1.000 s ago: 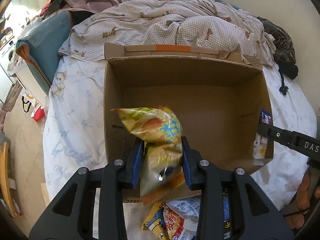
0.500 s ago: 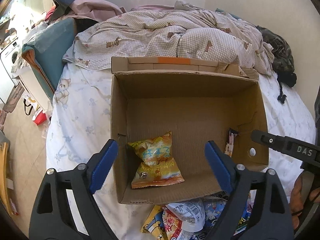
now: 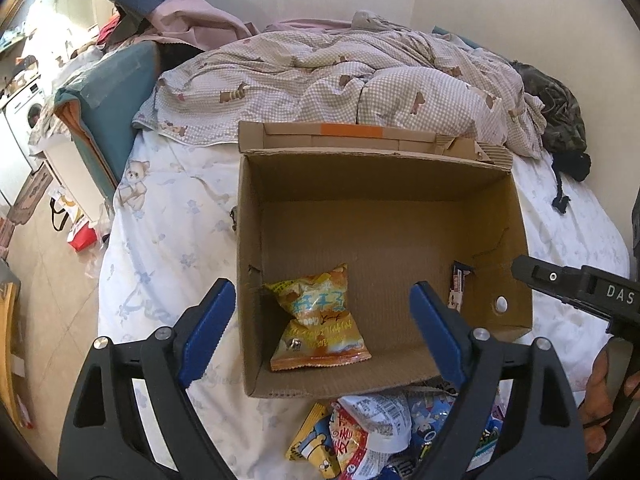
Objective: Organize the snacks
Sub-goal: 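Grasp the white-red snack bag from the pile with the left tool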
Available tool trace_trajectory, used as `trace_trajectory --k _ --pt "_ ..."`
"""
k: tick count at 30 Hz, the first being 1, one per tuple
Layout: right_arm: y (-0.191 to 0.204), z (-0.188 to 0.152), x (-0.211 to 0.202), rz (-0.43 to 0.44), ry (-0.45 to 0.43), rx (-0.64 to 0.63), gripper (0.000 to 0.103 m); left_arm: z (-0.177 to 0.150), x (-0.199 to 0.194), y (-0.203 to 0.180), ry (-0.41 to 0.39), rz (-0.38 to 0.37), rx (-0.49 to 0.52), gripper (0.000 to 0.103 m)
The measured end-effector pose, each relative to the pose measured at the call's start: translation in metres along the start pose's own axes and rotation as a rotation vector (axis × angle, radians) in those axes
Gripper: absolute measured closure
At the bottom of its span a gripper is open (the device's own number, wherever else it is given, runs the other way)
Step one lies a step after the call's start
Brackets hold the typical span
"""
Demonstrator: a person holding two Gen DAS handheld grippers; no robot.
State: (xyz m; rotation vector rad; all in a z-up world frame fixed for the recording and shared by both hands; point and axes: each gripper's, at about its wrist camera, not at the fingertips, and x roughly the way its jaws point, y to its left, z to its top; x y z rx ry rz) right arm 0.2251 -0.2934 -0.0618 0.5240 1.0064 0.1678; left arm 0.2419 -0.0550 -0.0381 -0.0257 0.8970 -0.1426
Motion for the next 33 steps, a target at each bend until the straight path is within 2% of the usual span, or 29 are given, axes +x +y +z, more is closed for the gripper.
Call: trace_trajectory --k 10,20,25,28,33 --pt "-0.002 -0.017 -0.030 0.017 -0.021 0.013 0.046 -0.009 -0.033 0.009 -0.024 -0.018 -0.016 0.016" --pt "-0.001 -0.052 -0.046 0.029 0.017 0.007 0.045 -0.035 -0.059 0.026 -0.020 -0.002 -0.046 0.013" --pt "-0.003 -0.068 -0.049 0.031 0.040 0.018 0.044 -0.054 -0.053 0.033 0.062 0.000 -0.101 0.013" --pt "-0.008 -0.072 -0.047 0.030 0.060 0.042 0.044 -0.066 -0.037 0.032 0.156 -0.053 -0.127 0.013" --pt "-0.012 -0.072 -0.046 0.012 0.065 0.055 0.044 -0.082 0.001 0.006 0.284 -0.098 -0.060 0.013"
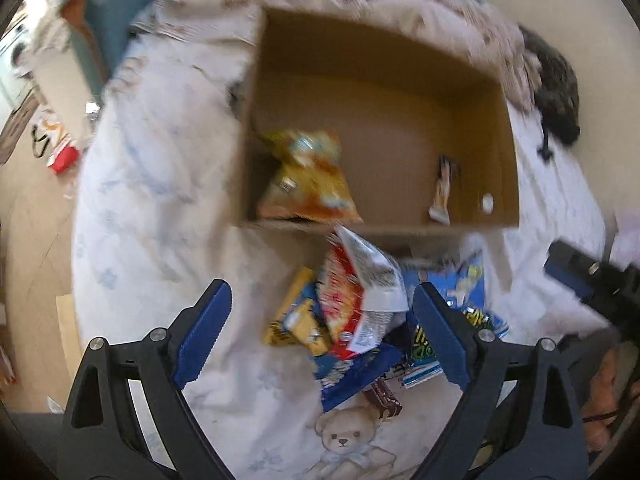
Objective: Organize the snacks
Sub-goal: 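Grasp the white-red snack bag from the pile with the left tool, then grasp the blue chip bag with the right tool while the left tool holds its bag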
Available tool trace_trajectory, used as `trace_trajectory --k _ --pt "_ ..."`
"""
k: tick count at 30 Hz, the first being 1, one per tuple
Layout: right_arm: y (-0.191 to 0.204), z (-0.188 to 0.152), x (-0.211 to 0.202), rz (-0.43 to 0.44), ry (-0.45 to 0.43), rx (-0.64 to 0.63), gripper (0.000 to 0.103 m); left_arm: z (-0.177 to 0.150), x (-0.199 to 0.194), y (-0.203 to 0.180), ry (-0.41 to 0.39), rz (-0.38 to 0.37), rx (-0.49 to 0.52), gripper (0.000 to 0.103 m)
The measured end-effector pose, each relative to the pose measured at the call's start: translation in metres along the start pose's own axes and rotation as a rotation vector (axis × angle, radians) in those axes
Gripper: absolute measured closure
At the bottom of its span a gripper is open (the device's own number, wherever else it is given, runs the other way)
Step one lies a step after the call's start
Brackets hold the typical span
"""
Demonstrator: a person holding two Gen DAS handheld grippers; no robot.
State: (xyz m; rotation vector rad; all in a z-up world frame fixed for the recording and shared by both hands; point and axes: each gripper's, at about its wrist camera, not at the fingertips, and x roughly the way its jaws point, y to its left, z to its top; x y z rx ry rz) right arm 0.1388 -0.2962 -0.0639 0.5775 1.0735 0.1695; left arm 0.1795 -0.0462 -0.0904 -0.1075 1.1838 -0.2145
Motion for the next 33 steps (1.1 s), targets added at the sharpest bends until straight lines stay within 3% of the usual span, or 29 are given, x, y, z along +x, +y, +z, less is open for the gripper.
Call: trace_trajectory --k 4,8,10,11,13,15,17,24,30,33 --pt "-0.006 0.000 -0.001 -0.009 0.001 0.021 0.044 0.002 0.033 -0.020 0.062 -0.003 0.058 0.013" --pt "-0.011 0.001 -0.001 -0.018 0.002 0.037 0.044 0.009 0.053 -0.031 0.068 0.015 0.114 0.013" --pt "-0.014 0.000 -0.001 -0.021 0.004 0.041 0.044 0.010 0.059 -0.031 0.089 0.001 0.112 0.030" --pt "-0.013 0.001 -0.001 -0.022 0.003 0.043 0.044 0.009 0.062 -0.032 0.117 -0.021 0.118 0.048" --pt "-0.015 0.002 0.000 -0.024 0.004 0.048 0.044 0.006 0.063 -0.033 0.134 -0.011 0.127 0.054" --pt "-0.014 0.002 0.002 -0.021 0.013 0.048 0.044 0.004 0.054 -0.034 0.123 -0.016 0.141 0.069" --pt "-0.012 0.002 0.005 -0.019 0.020 0.041 0.044 0.002 0.044 -0.033 0.114 -0.023 0.145 0.075" --pt "-0.006 0.003 0.011 -0.008 0.045 0.020 0.044 -0.002 -0.013 -0.020 0.012 -0.021 0.108 0.078" --pt "-0.016 -0.008 0.044 0.024 0.212 0.098 0.038 -0.009 -0.054 0.000 -0.084 0.029 0.090 0.078" --pt "-0.012 -0.011 0.061 0.004 0.266 0.090 0.037 -0.015 -0.058 0.012 -0.087 0.059 0.067 0.077"
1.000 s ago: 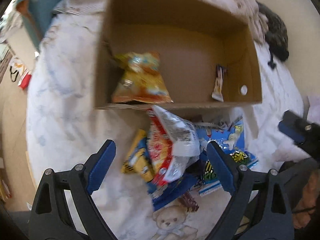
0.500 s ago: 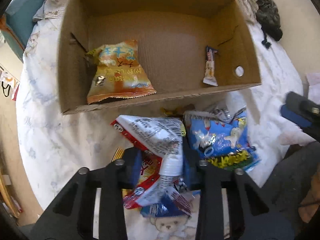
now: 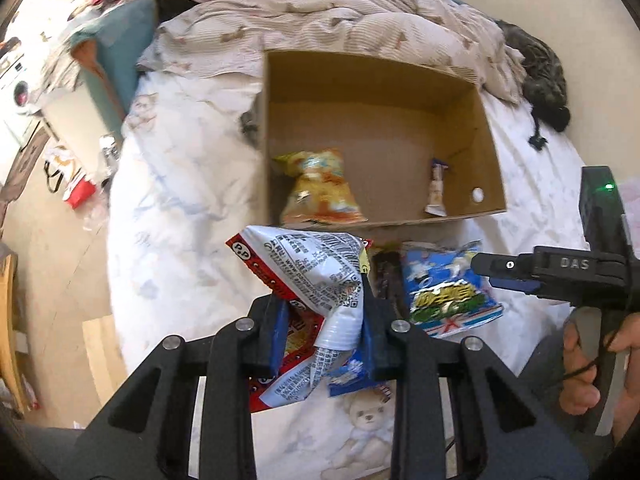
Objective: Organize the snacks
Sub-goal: 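Grasp the blue chip bag with the right tool while the left tool holds its bag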
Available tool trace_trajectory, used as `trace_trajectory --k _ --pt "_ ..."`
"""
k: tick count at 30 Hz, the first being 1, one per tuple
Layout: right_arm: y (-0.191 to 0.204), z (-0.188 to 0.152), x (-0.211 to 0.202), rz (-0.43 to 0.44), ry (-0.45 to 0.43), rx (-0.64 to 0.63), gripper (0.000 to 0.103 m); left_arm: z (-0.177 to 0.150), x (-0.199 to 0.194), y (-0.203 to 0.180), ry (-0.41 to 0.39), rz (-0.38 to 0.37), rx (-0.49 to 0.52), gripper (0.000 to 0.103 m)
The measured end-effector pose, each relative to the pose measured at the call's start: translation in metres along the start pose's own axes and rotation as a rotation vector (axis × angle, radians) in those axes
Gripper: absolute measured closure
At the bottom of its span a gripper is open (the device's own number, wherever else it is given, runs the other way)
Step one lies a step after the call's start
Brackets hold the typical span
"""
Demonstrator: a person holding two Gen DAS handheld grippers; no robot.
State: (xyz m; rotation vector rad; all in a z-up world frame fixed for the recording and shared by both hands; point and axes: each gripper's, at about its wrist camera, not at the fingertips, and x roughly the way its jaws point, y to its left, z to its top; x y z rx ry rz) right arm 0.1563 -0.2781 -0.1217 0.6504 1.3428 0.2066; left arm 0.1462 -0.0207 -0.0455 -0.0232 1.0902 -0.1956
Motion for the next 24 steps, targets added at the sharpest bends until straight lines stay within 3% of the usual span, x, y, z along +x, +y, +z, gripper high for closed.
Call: trace_trajectory --k 4,8,16,18,21,22,23,24 --pt "0.006 0.002 0.021 -0.080 0.040 -0.035 0.035 -0.002 0.003 0.011 0.020 0.008 -0.039 0.078" --pt "0.014 0.005 0.032 -0.072 0.063 -0.067 0.029 0.002 0.006 0.010 0.019 0.006 -0.058 0.077" --pt "0.031 0.002 0.042 -0.075 0.097 -0.160 0.030 0.009 0.011 0.005 0.020 0.002 -0.105 0.077" --pt "0.038 0.000 0.043 -0.072 0.101 -0.204 0.041 0.009 0.011 0.005 0.022 0.006 -0.103 0.077" --pt "0.047 -0.006 0.044 -0.057 0.119 -0.249 0.048 0.008 0.011 0.005 0.031 0.007 -0.108 0.077" --pt "0.049 -0.008 0.045 -0.052 0.128 -0.261 0.054 0.007 0.010 0.004 0.032 0.008 -0.109 0.077" --pt "0.050 -0.009 0.045 -0.050 0.139 -0.273 0.067 0.008 0.009 0.003 0.031 0.008 -0.110 0.077" --pt "0.052 -0.011 0.046 -0.054 0.144 -0.290 0.069 0.007 0.008 0.002 0.027 0.009 -0.109 0.077"
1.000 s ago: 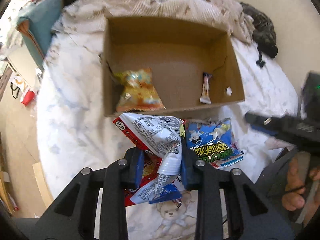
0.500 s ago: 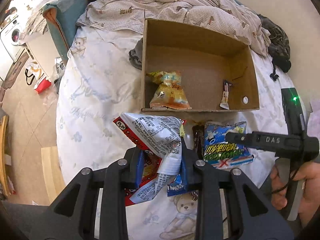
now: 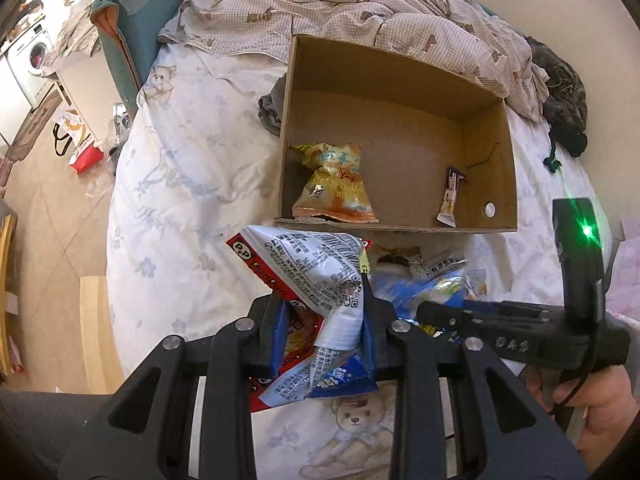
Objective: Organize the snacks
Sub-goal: 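Grasp the blue chip bag with the right tool while the left tool holds its bag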
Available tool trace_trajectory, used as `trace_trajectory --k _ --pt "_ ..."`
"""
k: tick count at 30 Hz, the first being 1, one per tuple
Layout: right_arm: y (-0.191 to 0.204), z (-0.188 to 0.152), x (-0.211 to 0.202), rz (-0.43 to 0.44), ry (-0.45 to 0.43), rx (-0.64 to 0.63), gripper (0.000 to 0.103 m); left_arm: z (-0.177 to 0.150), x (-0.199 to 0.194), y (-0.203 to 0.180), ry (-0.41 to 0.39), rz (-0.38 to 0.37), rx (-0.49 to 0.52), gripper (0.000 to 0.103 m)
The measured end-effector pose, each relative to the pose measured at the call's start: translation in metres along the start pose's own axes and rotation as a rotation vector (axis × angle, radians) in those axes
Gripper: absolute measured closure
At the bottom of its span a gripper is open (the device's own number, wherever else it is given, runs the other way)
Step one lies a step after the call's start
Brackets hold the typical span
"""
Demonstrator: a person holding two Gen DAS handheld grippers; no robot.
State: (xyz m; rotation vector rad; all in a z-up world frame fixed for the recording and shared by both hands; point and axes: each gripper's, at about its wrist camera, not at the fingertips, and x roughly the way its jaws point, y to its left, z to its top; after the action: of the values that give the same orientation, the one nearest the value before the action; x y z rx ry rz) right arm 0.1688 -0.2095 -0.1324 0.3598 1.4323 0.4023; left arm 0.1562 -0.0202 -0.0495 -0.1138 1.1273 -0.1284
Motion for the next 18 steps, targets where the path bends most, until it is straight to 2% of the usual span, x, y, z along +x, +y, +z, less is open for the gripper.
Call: trace_trajectory --k 2,5,12,15,18 --pt "0.007 -0.003 -0.004 0.009 -0.011 -0.043 0.076 0.000 -0.003 -0.003 -0.012 0.004 0.009 0.077" --pt "0.014 -0.010 -0.017 0.010 -0.054 -0.089 0.080 -0.001 -0.009 -0.006 -0.041 0.024 0.025 0.077" --pt "0.009 -0.026 -0.059 0.086 -0.171 -0.081 0.089 -0.003 -0.023 -0.004 -0.114 0.075 0.038 0.077" --pt "0.007 -0.031 -0.078 0.124 -0.240 -0.070 0.097 -0.002 -0.027 -0.001 -0.141 0.083 0.026 0.077" --pt "0.006 -0.036 -0.085 0.129 -0.271 -0.062 0.100 -0.002 -0.029 0.000 -0.161 0.094 0.021 0.077"
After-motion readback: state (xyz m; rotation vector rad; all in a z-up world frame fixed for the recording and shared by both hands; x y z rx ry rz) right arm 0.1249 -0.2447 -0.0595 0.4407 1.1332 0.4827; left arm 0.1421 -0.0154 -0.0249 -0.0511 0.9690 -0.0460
